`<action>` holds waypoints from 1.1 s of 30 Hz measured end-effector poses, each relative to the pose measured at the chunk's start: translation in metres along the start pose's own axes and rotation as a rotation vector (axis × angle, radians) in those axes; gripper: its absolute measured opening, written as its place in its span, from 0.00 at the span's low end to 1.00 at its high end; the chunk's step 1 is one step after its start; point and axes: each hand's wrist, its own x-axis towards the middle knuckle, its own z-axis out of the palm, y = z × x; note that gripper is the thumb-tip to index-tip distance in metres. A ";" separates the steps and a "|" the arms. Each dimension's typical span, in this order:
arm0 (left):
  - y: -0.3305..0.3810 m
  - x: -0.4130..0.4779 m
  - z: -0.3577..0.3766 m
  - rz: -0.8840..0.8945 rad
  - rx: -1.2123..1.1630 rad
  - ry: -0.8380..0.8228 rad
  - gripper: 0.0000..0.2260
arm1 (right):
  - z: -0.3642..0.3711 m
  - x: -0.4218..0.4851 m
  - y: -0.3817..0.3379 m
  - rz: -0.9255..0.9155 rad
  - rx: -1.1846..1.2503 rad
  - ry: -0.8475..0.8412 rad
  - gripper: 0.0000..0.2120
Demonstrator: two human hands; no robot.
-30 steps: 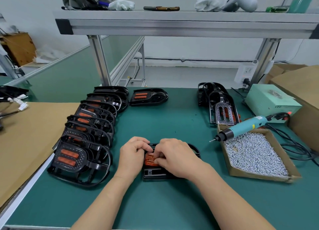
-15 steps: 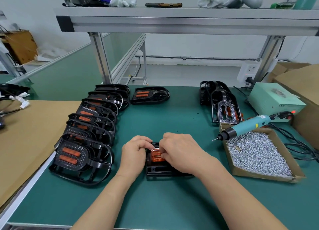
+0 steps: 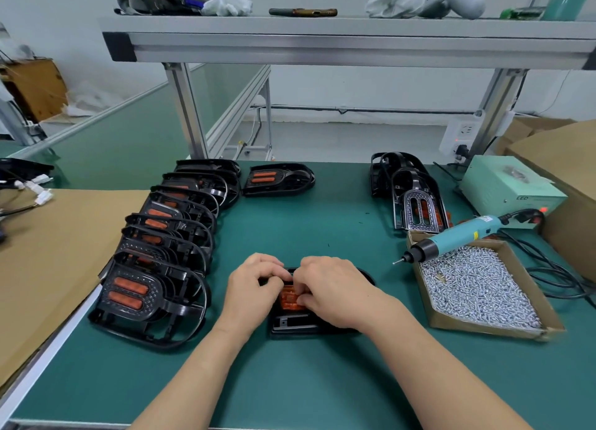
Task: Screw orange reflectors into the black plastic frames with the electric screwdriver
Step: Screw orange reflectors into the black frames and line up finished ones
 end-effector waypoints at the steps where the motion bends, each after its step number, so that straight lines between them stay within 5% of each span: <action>1: 0.001 0.000 -0.001 0.008 0.015 -0.023 0.18 | 0.000 0.001 -0.002 -0.012 -0.009 0.011 0.03; 7: 0.005 0.002 -0.001 0.022 0.087 -0.136 0.11 | 0.004 -0.002 0.004 0.019 0.083 0.043 0.04; 18: 0.008 0.012 -0.005 0.019 0.101 -0.243 0.17 | 0.006 0.001 -0.001 0.056 0.078 0.064 0.05; 33: -0.001 0.002 -0.003 0.141 0.193 -0.071 0.22 | 0.004 0.001 -0.007 -0.002 -0.057 0.047 0.09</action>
